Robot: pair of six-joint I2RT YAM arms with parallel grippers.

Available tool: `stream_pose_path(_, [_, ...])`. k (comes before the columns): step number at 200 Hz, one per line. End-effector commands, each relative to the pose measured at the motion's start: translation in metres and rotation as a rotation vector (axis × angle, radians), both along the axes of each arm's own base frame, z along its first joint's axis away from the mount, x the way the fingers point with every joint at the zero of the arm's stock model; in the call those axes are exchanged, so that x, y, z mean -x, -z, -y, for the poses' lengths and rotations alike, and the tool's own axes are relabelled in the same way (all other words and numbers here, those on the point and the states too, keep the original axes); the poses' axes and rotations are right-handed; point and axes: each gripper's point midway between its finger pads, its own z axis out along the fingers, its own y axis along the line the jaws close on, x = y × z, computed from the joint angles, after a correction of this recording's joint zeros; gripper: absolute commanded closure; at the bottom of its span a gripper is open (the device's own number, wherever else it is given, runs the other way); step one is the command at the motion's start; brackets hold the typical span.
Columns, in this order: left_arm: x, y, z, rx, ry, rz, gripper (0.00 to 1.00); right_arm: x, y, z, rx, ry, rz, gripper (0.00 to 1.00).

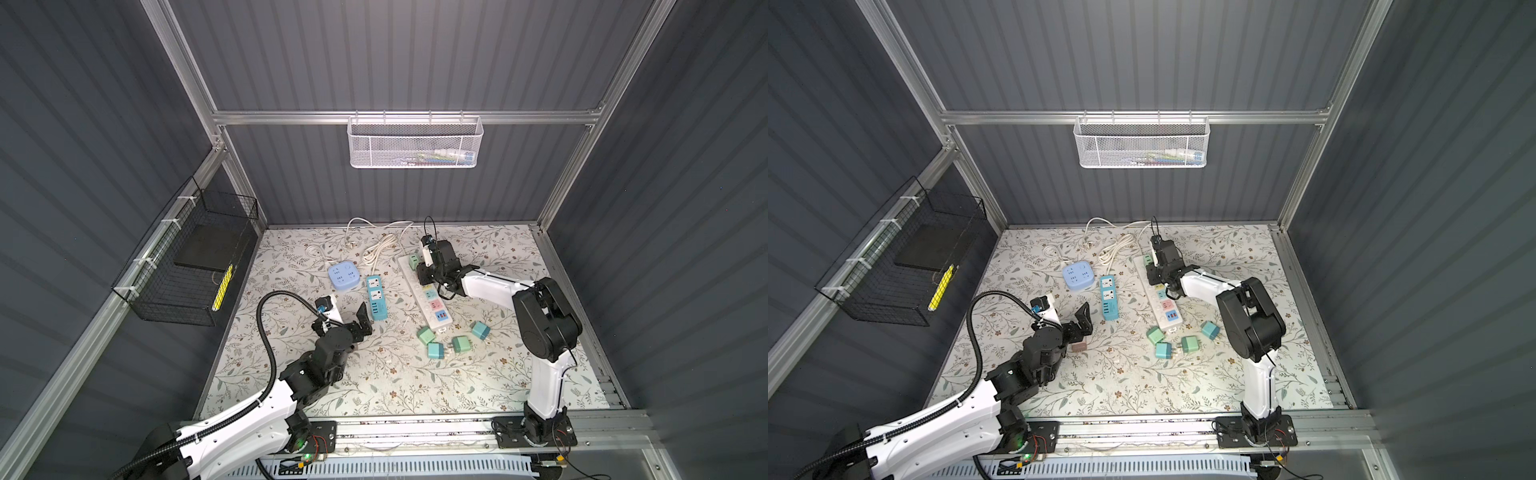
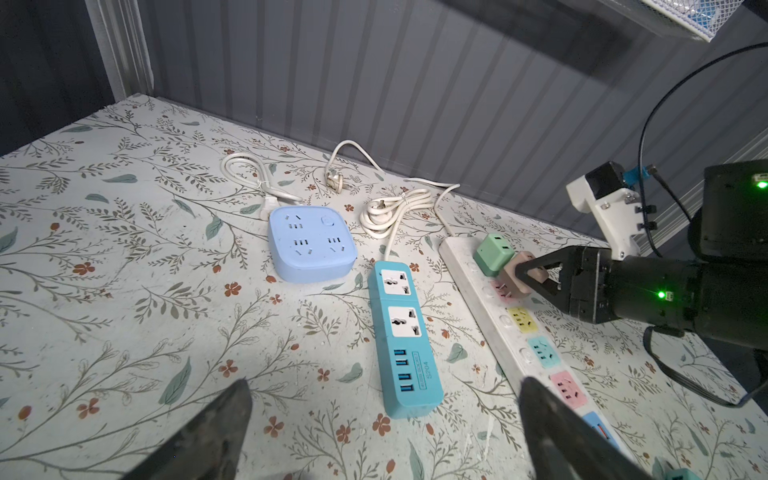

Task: Insert the plug
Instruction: 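Lower the pink plug with the right gripper onto the socket beside the mint-green plug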

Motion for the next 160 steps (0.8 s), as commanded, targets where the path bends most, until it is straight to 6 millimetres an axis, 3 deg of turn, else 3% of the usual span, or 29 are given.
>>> stream_pose_path(1, [0.000,0.001,-0.009,-0.020,-0.031,0.006,0.00,0.004,0.015,-0.002,-0.004,-0.005,-0.044,0.81])
stream_pose_path(67, [-0.002,0.003,-0.007,-0.020,-0.030,0.005,0.00,0.006,0.033,0.001,0.007,0.017,-0.079,0.81])
stream_pose_path(130, [-0.002,0.004,-0.008,-0.023,-0.031,0.003,0.00,0.012,0.032,0.003,0.054,0.013,-0.064,0.81])
stream_pose_path(160, [-0.003,0.003,-0.007,-0.021,-0.032,0.005,0.00,0.015,0.046,-0.002,0.096,0.004,-0.094,0.81])
